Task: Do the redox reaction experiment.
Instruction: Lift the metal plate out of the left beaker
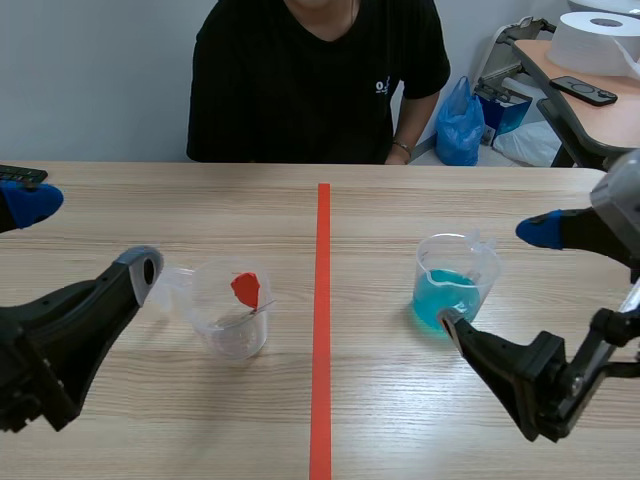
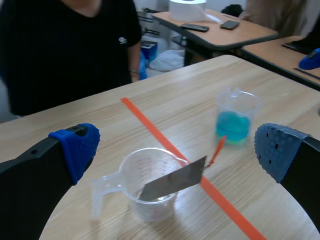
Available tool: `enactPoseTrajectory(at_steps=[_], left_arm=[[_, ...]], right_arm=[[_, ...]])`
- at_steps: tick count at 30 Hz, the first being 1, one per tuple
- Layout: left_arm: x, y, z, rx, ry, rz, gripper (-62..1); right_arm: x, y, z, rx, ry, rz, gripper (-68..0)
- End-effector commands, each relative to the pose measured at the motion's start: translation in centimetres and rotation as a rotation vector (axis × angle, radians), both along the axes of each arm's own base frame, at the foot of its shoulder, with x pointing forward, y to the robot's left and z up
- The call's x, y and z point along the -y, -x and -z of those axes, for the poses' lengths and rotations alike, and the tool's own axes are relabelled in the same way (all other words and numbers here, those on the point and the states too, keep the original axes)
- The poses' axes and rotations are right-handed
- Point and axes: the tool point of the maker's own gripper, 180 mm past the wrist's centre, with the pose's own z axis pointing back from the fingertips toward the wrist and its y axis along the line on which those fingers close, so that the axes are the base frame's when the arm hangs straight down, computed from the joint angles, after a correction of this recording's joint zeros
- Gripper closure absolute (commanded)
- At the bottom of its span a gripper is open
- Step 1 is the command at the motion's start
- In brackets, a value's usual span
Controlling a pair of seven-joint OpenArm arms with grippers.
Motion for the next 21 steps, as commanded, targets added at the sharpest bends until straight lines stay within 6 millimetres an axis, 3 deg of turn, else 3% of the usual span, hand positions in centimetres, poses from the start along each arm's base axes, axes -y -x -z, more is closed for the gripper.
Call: enactPoseTrajectory(at_steps=[1,9,21], left_arm=[[-0.4,-0.2,-0.2,0.021,-0.055,-0.005,-62.3],[-3.8,0.2,4.2,-0.066,-0.256,-0.059,-48.6],[-9.1,5.0,10.6,-0.214,-0.425,-0.144,-33.0]], right_arm=[[-1.1,-0.2,-1.4,0.039,-0.014,-0.07,-67.9],[-4.6,-0.3,-1.7,0.059,-0.024,-0.228,-67.9],[-8.9,-1.5,-1.1,0.072,-0.055,-0.377,-67.9]])
